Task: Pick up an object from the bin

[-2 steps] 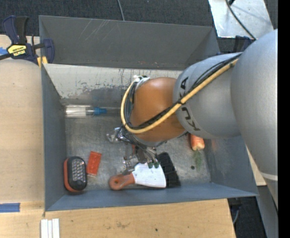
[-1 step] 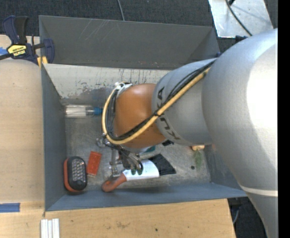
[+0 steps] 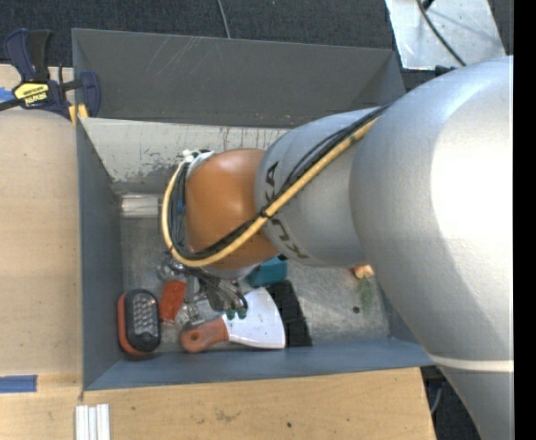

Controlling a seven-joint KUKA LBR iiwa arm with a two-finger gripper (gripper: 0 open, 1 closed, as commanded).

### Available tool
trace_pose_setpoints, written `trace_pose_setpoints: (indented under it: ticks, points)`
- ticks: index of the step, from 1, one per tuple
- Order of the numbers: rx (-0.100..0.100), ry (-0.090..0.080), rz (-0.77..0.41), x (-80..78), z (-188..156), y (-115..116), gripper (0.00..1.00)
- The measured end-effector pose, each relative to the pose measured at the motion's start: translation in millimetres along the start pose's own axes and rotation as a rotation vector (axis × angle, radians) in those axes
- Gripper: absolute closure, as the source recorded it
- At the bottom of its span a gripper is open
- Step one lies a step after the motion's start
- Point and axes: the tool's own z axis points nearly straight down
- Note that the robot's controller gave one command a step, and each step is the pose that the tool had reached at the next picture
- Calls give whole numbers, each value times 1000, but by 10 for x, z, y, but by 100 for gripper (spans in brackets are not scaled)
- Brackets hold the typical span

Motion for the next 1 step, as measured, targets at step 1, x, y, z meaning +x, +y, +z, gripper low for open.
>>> trace_pose_setpoints:
  ticks: [1]
  points:
    - [0, 0, 1, 0, 0, 0, 100]
